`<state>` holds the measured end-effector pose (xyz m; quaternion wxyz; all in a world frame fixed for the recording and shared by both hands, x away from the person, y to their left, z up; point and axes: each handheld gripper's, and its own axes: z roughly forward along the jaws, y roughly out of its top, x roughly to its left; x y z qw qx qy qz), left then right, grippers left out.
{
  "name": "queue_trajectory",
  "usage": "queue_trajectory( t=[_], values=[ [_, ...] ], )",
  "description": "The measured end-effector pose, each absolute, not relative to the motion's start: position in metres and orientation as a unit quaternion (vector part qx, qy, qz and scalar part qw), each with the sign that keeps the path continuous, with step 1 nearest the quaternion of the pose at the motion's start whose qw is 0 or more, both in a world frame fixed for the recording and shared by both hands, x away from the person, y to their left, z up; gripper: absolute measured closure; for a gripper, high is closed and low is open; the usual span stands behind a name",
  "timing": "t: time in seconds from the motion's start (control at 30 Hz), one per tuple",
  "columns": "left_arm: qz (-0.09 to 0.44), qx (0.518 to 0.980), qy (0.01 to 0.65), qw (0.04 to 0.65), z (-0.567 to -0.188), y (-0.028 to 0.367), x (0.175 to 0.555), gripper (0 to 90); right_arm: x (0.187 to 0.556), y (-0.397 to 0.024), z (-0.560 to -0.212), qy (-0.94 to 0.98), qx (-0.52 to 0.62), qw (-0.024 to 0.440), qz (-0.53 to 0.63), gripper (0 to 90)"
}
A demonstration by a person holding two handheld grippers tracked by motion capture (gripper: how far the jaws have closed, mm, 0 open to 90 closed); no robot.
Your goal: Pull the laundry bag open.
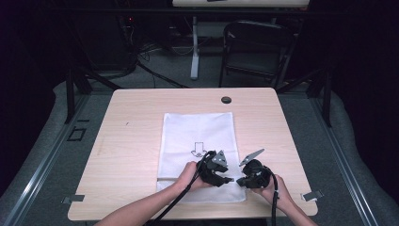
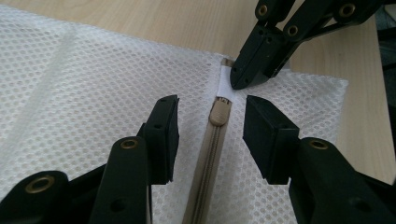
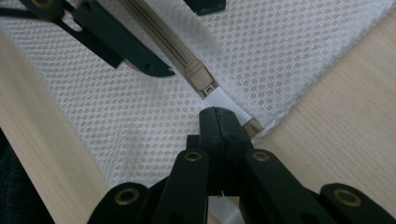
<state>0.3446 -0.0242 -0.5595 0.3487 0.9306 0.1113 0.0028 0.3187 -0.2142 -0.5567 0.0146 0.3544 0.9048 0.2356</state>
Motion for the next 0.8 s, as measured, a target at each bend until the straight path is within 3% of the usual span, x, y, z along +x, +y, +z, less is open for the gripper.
queue_trajectory(
  t=[0.17, 0.47, 0.7, 0.8],
  values=[
    [0.013, 0.936, 0.094, 0.338, -0.566, -0.034, 0.342, 60.8, 0.317, -0.215, -0.558, 0.899, 0.362, 0.013, 0.246, 90.0],
    [0.010, 0.936, 0.078, 0.342, -0.570, -0.037, 0.342, 80.6, 0.318, -0.218, -0.558, 0.900, 0.360, 0.008, 0.247, 90.0],
    [0.001, 0.936, 0.079, 0.342, -0.570, -0.035, 0.344, 81.7, 0.319, -0.218, -0.559, 0.892, 0.374, -0.005, 0.255, 90.0],
    [-0.003, 0.934, 0.078, 0.349, -0.571, -0.035, 0.344, 81.7, 0.319, -0.220, -0.552, 0.893, 0.367, 0.022, 0.260, 90.0]
  ],
)
